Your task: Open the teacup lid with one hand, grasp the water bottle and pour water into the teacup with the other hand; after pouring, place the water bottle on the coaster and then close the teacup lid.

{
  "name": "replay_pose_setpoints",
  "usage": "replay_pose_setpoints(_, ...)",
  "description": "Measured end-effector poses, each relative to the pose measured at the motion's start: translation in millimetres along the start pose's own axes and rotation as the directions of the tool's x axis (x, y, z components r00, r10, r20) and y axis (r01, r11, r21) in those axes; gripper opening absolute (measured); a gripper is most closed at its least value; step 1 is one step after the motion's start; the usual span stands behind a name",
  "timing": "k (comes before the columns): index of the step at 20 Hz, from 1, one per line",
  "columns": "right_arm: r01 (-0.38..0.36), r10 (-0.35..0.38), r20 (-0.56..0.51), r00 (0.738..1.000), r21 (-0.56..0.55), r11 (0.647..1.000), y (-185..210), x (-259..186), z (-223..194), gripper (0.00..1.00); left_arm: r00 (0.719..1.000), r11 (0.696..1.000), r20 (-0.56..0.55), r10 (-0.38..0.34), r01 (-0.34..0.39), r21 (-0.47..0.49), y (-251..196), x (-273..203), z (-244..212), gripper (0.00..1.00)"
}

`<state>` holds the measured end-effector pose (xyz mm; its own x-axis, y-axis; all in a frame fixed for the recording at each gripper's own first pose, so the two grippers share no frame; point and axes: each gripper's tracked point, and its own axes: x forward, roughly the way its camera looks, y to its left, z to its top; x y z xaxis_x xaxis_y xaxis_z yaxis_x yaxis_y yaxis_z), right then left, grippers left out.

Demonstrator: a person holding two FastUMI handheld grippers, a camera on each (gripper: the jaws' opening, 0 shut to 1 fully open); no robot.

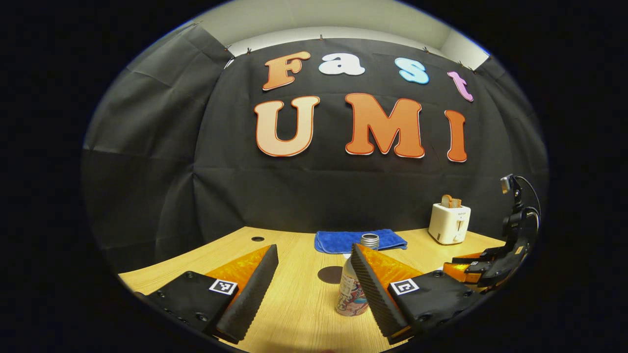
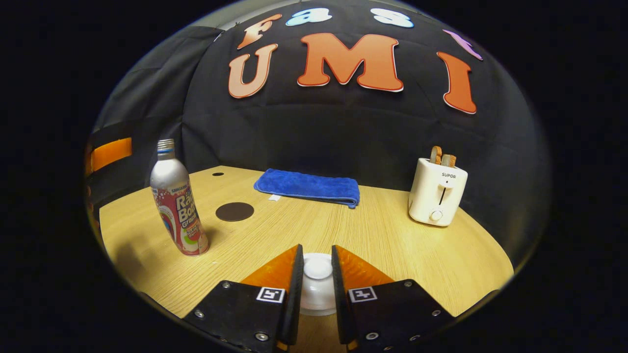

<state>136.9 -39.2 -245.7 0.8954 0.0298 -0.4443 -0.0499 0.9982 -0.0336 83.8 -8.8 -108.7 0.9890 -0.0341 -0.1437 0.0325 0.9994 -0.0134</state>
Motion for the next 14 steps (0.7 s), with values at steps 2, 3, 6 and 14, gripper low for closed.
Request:
replay_pose_setpoints(2,-0.008,0.008,-0.005,1.000,0.008,1.000,0,0,0,0.29,1.000,1.000,-0.015,-0.010,0.010,0.012,-5,3,-5,0.97)
replay_pose_setpoints(3,-0.013,0.013,-0.006,1.000,0.015,1.000,-1,0,-2,0.28,1.000,1.000,-0.023,-0.016,0.017,0.020,-8,3,-7,0.98)
replay_pose_setpoints(6,-0.015,0.015,-0.004,1.000,0.040,0.999,-3,1,0,0.24,0.998,0.998,-0.041,-0.042,0.044,0.044,-15,4,-15,0.98)
replay_pose_setpoints(14,-0.031,0.024,0.062,0.998,0.109,0.994,-8,-5,20,0.18,0.986,0.989,-0.104,-0.129,0.136,0.063,-49,13,-43,0.98)
